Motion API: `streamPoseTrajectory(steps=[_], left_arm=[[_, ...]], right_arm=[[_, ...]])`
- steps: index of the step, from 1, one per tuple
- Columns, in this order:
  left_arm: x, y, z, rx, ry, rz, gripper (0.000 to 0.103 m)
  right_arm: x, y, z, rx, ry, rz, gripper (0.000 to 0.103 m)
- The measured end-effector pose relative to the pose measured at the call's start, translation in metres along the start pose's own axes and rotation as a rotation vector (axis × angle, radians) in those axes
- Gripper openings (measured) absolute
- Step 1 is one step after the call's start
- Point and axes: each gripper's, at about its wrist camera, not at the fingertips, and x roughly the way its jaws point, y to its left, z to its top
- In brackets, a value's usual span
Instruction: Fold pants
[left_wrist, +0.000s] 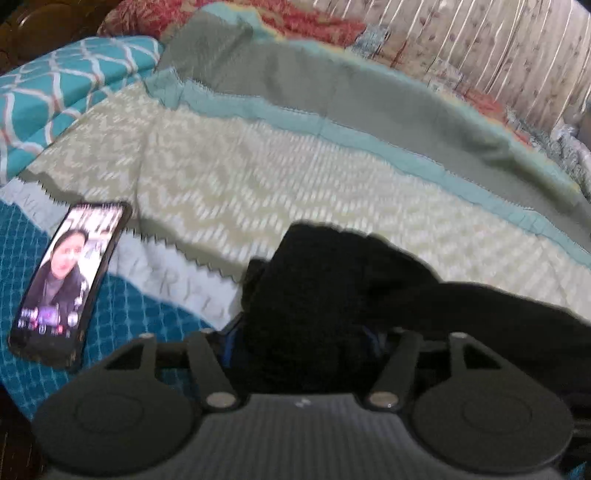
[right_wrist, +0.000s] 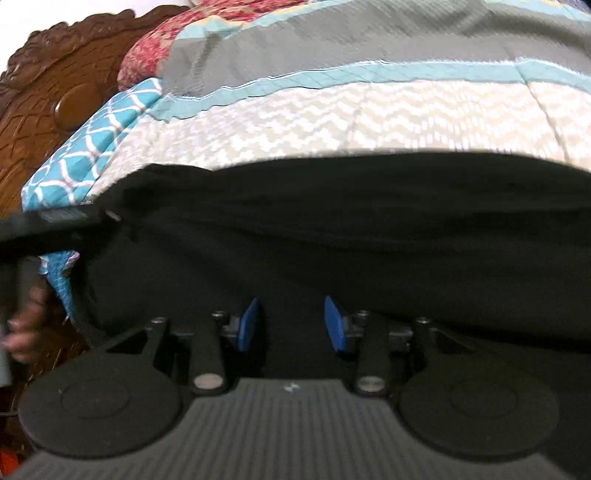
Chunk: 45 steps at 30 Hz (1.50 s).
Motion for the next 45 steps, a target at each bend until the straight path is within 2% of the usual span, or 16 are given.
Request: streamPoseTrajectory(steps=[7, 9, 11, 13, 14, 18, 20, 23, 27, 29, 31, 32, 34, 38, 40, 45], left_arm=[[-0.049, 0.026, 0.002, -0.123, -0.089, -0.070, 0.078], [-0.053, 0.022, -0.003, -0.100, -0.109, -0.051, 0.078], [-0.045, 0.015, -0.011, -0.064, -0.091, -0.009, 0.078], [-0.037, 0.011, -0.018, -0.082, -0.047, -0.005, 0.078], [-0.037, 0.011, -0.020, -0.089, -0.041, -0.012, 0.078], [-0.060, 0.003, -0.019, -0.038, -0.155, 0.033, 0.079], [-0.069, -0.005, -0.011, 0.029, -0.234, 0.028, 0.087], [-0.061, -0.023, 0.006, 0.139, -0.267, 0.000, 0.095], [-0.021, -0.042, 0.016, 0.252, -0.210, -0.069, 0.079], [0.005, -0.048, 0.017, 0.268, -0.167, -0.063, 0.074], [0.040, -0.054, 0.017, 0.306, -0.129, 0.075, 0.072], [0.052, -0.053, 0.017, 0.306, -0.110, 0.097, 0.073], [0.060, -0.049, 0.022, 0.246, -0.108, 0.078, 0.075], [0.050, -0.039, 0.031, 0.178, -0.096, 0.040, 0.075], [0.033, -0.024, 0.033, 0.095, -0.101, -0.010, 0.075], [-0.026, 0.012, 0.026, -0.095, -0.199, -0.118, 0.076]], right_arm=[[-0.045, 0.024, 0.005, -0.114, -0.149, 0.192, 0.044], [-0.041, 0.041, 0.003, -0.189, -0.131, 0.269, 0.043], [-0.016, 0.061, -0.003, -0.268, -0.030, 0.303, 0.043], [0.021, 0.068, -0.013, -0.306, 0.124, 0.241, 0.041], [0.030, 0.065, -0.016, -0.295, 0.135, 0.228, 0.040], [0.004, 0.057, 0.000, -0.246, 0.046, 0.282, 0.042], [-0.013, 0.046, 0.009, -0.207, -0.037, 0.286, 0.042], [-0.024, 0.021, 0.018, -0.139, -0.125, 0.185, 0.042], [-0.008, -0.016, 0.043, -0.019, -0.097, 0.080, 0.042], [0.018, -0.037, 0.049, 0.066, -0.006, 0.003, 0.036], [0.035, -0.057, 0.051, 0.149, 0.000, -0.035, 0.008], [0.038, -0.067, 0.053, 0.212, -0.020, -0.028, 0.002], [0.035, -0.077, 0.056, 0.298, -0.015, -0.024, 0.000], [0.013, -0.059, 0.049, 0.191, -0.044, -0.049, 0.010], [-0.009, -0.059, 0.039, 0.166, -0.071, -0.018, 0.024], [-0.055, -0.035, 0.015, -0.010, -0.126, 0.094, 0.028]])
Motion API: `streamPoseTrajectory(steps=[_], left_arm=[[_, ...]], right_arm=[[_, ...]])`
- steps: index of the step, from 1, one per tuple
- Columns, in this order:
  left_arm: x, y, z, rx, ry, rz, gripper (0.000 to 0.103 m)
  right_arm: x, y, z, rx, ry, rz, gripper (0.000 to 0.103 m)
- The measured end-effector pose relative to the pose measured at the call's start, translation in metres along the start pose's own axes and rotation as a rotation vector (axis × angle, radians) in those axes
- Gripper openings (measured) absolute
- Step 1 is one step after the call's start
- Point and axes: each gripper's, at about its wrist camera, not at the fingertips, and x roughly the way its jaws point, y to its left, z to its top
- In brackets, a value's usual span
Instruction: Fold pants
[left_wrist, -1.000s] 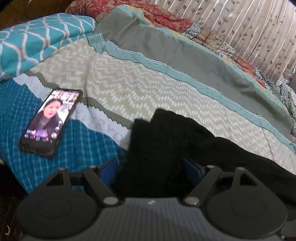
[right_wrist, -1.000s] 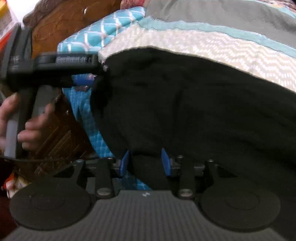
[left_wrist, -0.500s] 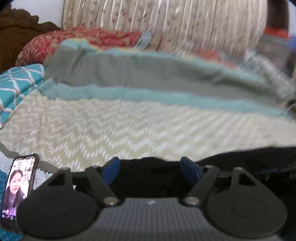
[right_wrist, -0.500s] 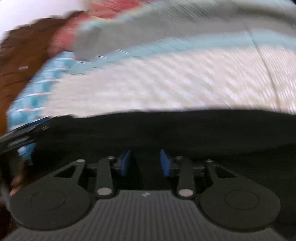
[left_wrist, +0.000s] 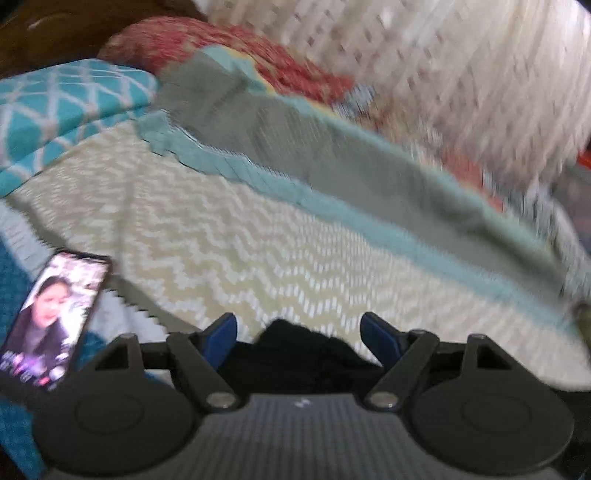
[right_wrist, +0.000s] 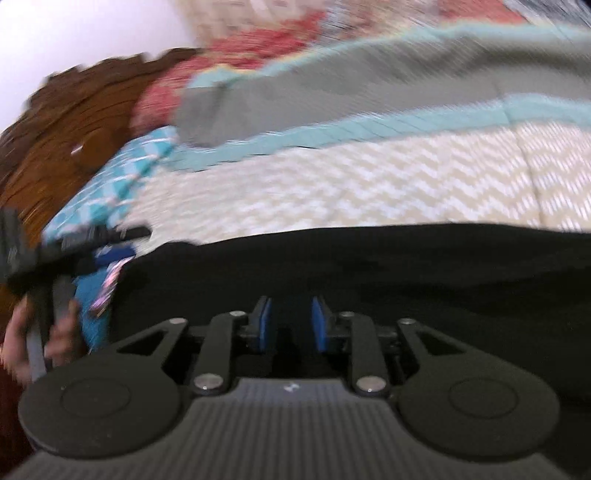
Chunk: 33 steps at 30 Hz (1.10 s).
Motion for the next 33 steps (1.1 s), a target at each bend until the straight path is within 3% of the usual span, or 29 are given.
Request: streamPoseTrajectory(steps=[4, 9, 12, 13, 16, 18, 20, 23, 28, 30, 33], left_arm=[[-0.015, -0.008, 0.004, 0.019, -0.016, -0.058, 0.074], [-0.005, -0.033, -0.017, 0.074, 0.085, -0.212, 0.066], [0.012, -0.044, -0.036, 0.109, 0.153, -0.256, 0.063], [0.019, -0.046, -0.040, 0.118, 0.164, -0.246, 0.064], [0.049, -0.055, -0.051, 0.242, 0.161, -0.092, 0.057], [0.059, -0.063, -0.055, 0.296, 0.161, -0.039, 0.056], [0.053, -0.074, -0.052, 0.302, 0.171, -0.027, 0.068], [0.033, -0.081, -0.042, 0.250, 0.173, -0.101, 0.069], [0.009, -0.101, -0.028, 0.169, 0.134, -0.214, 0.071], [0.014, -0.112, -0.029, 0.161, 0.158, -0.247, 0.071], [0.030, -0.137, -0.042, 0.191, 0.234, -0.260, 0.071]], right_arm=[[0.003, 0.015, -0.007, -0.080, 0.027, 0.058, 0.028], [0.012, 0.018, -0.019, -0.085, 0.083, 0.105, 0.028], [0.004, 0.015, -0.023, -0.073, 0.087, 0.117, 0.028], [0.001, 0.014, -0.024, -0.068, 0.089, 0.114, 0.028], [0.007, 0.003, -0.033, -0.044, 0.163, 0.041, 0.028], [0.005, -0.006, -0.039, -0.015, 0.177, 0.029, 0.026], [-0.017, -0.013, -0.035, 0.014, 0.116, 0.056, 0.028], [-0.076, -0.044, -0.027, 0.079, -0.073, 0.004, 0.028], [-0.183, -0.135, -0.049, 0.315, -0.366, -0.262, 0.032], [-0.219, -0.170, -0.066, 0.429, -0.473, -0.361, 0.034], [-0.265, -0.213, -0.094, 0.555, -0.630, -0.525, 0.049]])
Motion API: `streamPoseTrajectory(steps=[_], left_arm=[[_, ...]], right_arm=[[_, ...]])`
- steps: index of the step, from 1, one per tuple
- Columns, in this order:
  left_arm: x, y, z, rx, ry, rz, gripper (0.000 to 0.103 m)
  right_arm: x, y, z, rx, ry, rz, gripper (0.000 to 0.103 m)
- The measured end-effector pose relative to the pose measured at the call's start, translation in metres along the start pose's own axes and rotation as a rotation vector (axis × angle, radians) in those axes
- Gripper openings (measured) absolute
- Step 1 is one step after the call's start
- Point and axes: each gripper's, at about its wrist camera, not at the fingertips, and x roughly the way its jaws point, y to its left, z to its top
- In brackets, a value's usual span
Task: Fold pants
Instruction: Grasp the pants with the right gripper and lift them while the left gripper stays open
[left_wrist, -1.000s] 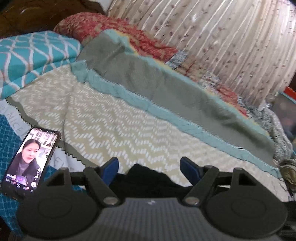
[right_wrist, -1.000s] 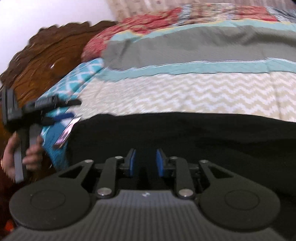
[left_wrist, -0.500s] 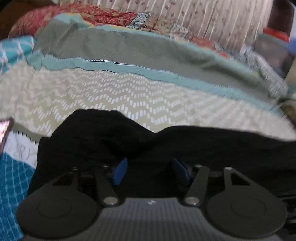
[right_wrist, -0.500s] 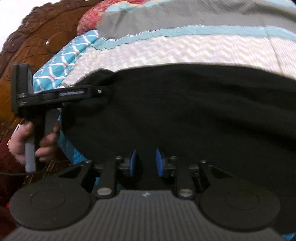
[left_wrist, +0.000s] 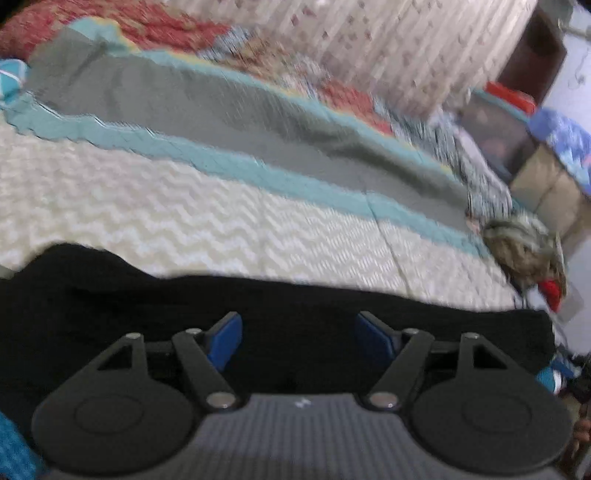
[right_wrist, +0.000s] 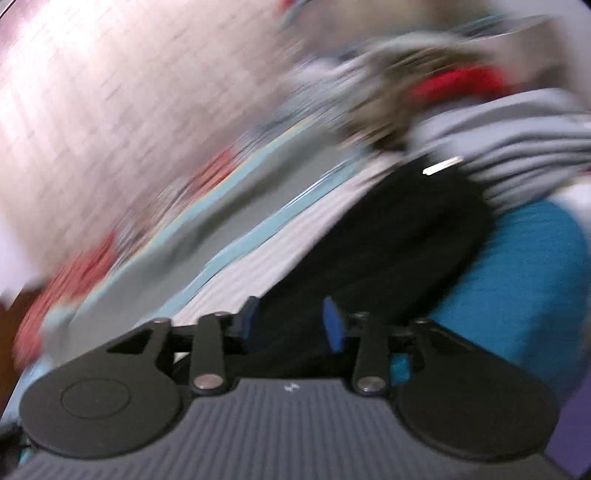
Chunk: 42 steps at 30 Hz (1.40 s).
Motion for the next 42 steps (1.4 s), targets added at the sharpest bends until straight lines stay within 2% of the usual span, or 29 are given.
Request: streamPoseTrajectory(steps=[2, 4, 7, 11, 15, 17, 19, 20, 21, 24, 28, 31, 34, 36, 39, 42], left_arm=[[0.019, -0.015, -0.007, 0.001, 0.075, 0.006, 0.071], [0.033, -0.027, -0.016, -0.025, 0.146, -0.008, 0.071], [0.044, -0.041, -0.024, -0.032, 0.203, -0.016, 0.071], [0.040, -0.054, -0.027, 0.004, 0.201, 0.006, 0.073], [0.036, -0.062, -0.019, -0.003, 0.188, 0.012, 0.074], [0.038, -0.065, -0.018, -0.001, 0.189, 0.016, 0.074], [0.041, -0.068, -0.018, 0.003, 0.194, 0.024, 0.073], [0.042, -0.069, -0.018, 0.002, 0.197, 0.024, 0.072], [0.043, -0.070, -0.018, 0.001, 0.201, 0.022, 0.071], [0.044, -0.071, -0.020, 0.001, 0.211, 0.015, 0.071], [0.041, -0.066, -0.020, -0.013, 0.206, 0.003, 0.071], [0.038, -0.059, -0.018, -0.043, 0.198, -0.015, 0.071], [0.034, -0.051, -0.017, -0.070, 0.182, -0.036, 0.071], [0.030, -0.045, -0.019, -0.087, 0.173, -0.050, 0.071], [0.025, -0.034, -0.022, -0.120, 0.168, -0.066, 0.071], [0.022, -0.023, -0.027, -0.155, 0.168, -0.076, 0.071]], right_arm=[[-0.003, -0.037, 0.011, 0.077, -0.083, -0.082, 0.053], [0.001, -0.064, 0.017, 0.153, -0.117, -0.099, 0.067], [0.016, -0.097, 0.024, 0.210, -0.120, -0.108, 0.069], [0.042, -0.112, 0.025, 0.209, -0.085, -0.097, 0.069], [0.046, -0.107, 0.023, 0.229, -0.092, -0.057, 0.068], [0.046, -0.102, 0.024, 0.222, -0.077, -0.037, 0.058], [0.048, -0.100, 0.021, 0.218, -0.056, -0.045, 0.032], [0.050, -0.099, 0.020, 0.216, -0.043, -0.052, 0.023], [0.051, -0.100, 0.019, 0.220, -0.035, -0.056, 0.018], [0.046, -0.096, 0.018, 0.215, -0.049, -0.083, 0.016], [0.032, -0.071, 0.021, 0.169, -0.092, -0.058, 0.015], [0.020, -0.028, 0.027, 0.029, -0.111, 0.009, 0.015], [0.019, 0.029, 0.024, -0.155, -0.094, 0.108, 0.015], [0.025, 0.068, 0.012, -0.277, -0.051, 0.190, 0.015], [0.039, 0.125, -0.025, -0.483, 0.068, 0.294, 0.015], [0.064, 0.154, -0.080, -0.605, 0.276, 0.353, 0.015]])
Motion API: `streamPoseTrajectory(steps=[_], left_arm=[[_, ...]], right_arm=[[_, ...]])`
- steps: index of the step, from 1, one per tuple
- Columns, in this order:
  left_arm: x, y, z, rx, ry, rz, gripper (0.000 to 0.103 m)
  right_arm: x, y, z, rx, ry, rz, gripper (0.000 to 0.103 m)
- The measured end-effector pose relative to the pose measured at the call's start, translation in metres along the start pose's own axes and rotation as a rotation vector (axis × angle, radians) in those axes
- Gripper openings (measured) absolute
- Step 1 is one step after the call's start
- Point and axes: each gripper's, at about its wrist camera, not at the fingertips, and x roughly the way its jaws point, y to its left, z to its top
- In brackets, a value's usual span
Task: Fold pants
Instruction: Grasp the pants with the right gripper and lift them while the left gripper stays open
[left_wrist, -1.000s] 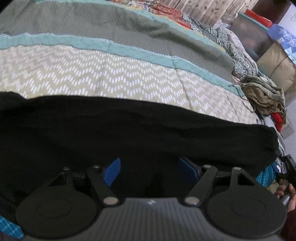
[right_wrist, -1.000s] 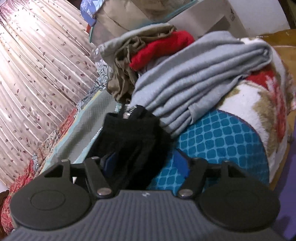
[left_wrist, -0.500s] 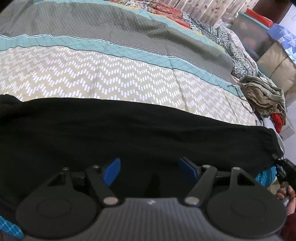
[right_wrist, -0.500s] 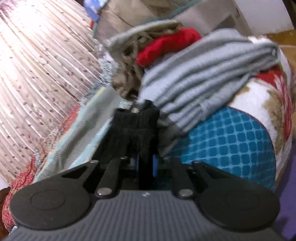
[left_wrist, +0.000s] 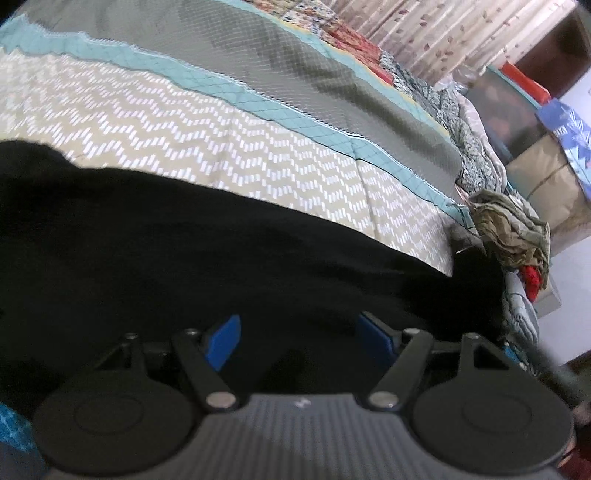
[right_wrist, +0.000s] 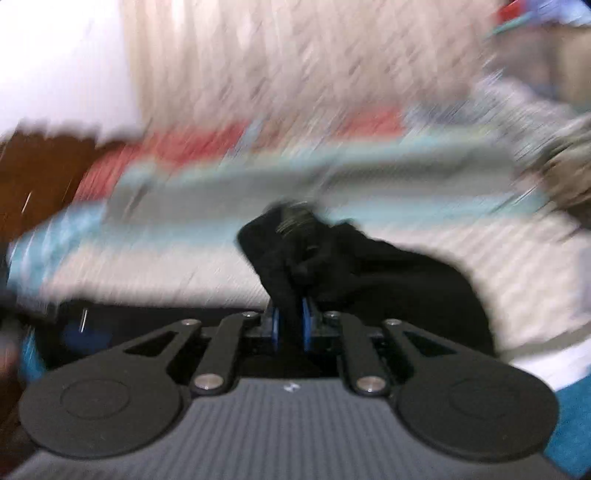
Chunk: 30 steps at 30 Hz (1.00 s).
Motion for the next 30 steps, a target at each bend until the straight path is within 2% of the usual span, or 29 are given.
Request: streamPoseTrajectory(steps=[2, 3, 5, 6, 7, 9, 11, 14, 17, 18, 19, 22, 24, 28, 30], left_arm=[[-0.002, 0.006, -0.002, -0.013, 0.002, -0.004, 0.071], [-0.004, 0.008, -0.002, -0.016, 0.002, -0.007, 0.071], [-0.008, 0.015, -0.003, -0.021, -0.007, -0.012, 0.073], [-0.010, 0.018, -0.003, -0.026, -0.013, -0.014, 0.073], [-0.011, 0.021, -0.004, -0.035, -0.018, -0.016, 0.073], [-0.013, 0.027, -0.004, -0.058, -0.025, -0.028, 0.073], [-0.017, 0.031, -0.004, -0.068, -0.036, -0.038, 0.073], [-0.024, 0.035, -0.005, -0.062, -0.056, -0.046, 0.073], [-0.033, 0.040, -0.005, -0.066, -0.072, -0.044, 0.073], [-0.035, 0.043, -0.005, -0.071, -0.076, -0.043, 0.073], [-0.036, 0.045, -0.005, -0.074, -0.081, -0.038, 0.073], [-0.044, 0.055, -0.005, -0.083, -0.097, -0.017, 0.073], [-0.054, 0.062, -0.005, -0.088, -0.118, 0.004, 0.073], [-0.095, 0.088, -0.006, -0.126, -0.215, 0.039, 0.074], [-0.118, 0.108, -0.009, -0.173, -0.278, 0.073, 0.079]], right_arm=[[0.033, 0.018, -0.026, -0.079, 0.154, 0.024, 0.015], [0.042, 0.026, -0.038, -0.139, 0.193, -0.005, 0.015], [0.038, 0.034, -0.049, -0.228, 0.162, -0.041, 0.017], [0.034, 0.034, -0.046, -0.224, 0.167, -0.038, 0.020], [0.029, 0.031, -0.042, -0.209, 0.175, -0.022, 0.032], [0.016, 0.023, -0.031, -0.159, 0.180, 0.032, 0.044], [0.001, 0.024, -0.022, -0.117, 0.166, 0.110, 0.044], [-0.017, 0.023, -0.010, -0.024, 0.097, 0.216, 0.043], [-0.010, 0.021, -0.005, 0.076, 0.050, 0.177, 0.042], [-0.002, 0.019, -0.005, 0.103, 0.054, 0.155, 0.038], [0.008, 0.015, -0.008, 0.140, 0.072, 0.133, 0.031], [0.052, 0.007, -0.037, 0.240, 0.227, 0.083, 0.025], [0.050, 0.011, -0.049, 0.212, 0.179, 0.069, 0.024], [0.039, 0.013, -0.036, 0.227, 0.197, 0.067, 0.028], [0.031, 0.016, -0.032, 0.242, 0.155, 0.098, 0.028]])
